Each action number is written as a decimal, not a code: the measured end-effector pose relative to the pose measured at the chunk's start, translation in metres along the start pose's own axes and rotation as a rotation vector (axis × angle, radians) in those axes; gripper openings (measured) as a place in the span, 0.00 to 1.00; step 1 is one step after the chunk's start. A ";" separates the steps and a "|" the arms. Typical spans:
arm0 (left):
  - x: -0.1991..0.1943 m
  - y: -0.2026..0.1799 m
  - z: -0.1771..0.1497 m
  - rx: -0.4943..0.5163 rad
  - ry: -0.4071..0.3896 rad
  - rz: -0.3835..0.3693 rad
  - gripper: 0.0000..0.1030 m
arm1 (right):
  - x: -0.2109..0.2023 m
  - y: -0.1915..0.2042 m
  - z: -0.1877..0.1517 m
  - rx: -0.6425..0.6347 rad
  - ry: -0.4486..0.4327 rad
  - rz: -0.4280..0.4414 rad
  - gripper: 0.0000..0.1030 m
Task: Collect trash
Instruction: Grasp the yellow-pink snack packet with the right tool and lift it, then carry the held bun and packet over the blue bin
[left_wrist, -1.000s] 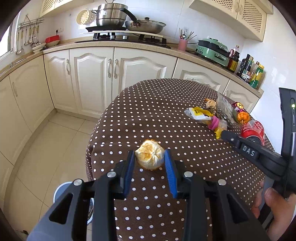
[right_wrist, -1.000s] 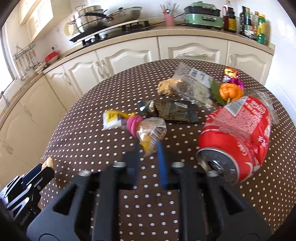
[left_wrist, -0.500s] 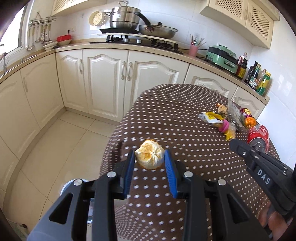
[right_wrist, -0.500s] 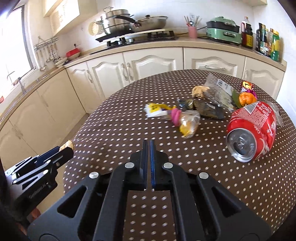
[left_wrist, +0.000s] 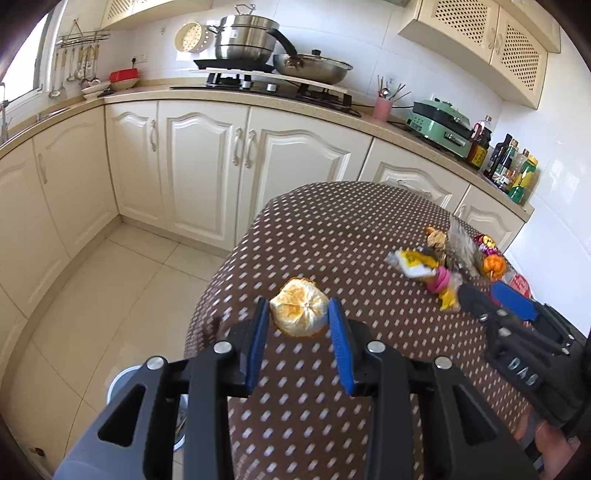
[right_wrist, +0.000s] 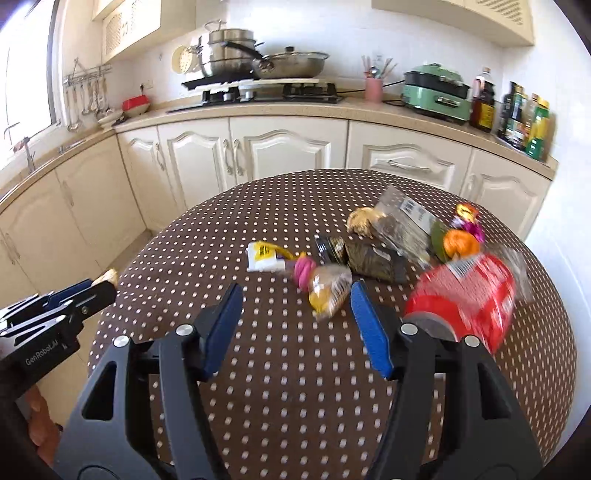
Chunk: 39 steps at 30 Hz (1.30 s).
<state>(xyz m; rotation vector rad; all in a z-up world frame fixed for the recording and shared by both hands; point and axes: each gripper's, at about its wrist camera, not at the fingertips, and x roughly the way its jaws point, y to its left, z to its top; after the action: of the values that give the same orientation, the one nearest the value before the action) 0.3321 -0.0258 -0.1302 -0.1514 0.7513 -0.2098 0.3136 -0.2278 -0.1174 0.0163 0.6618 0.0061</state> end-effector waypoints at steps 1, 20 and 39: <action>0.004 -0.003 0.003 0.000 0.001 -0.003 0.31 | 0.007 0.002 0.005 -0.023 0.005 -0.004 0.59; 0.037 -0.008 0.007 0.015 0.051 -0.030 0.31 | 0.047 0.021 0.006 -0.124 0.104 -0.002 0.22; -0.051 0.182 -0.060 -0.211 0.025 0.299 0.31 | 0.023 0.245 -0.046 -0.246 0.162 0.423 0.22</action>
<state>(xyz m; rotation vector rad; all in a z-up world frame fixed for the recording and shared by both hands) 0.2789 0.1594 -0.1785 -0.2343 0.8104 0.1532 0.3028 0.0181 -0.1637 -0.0820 0.8060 0.4999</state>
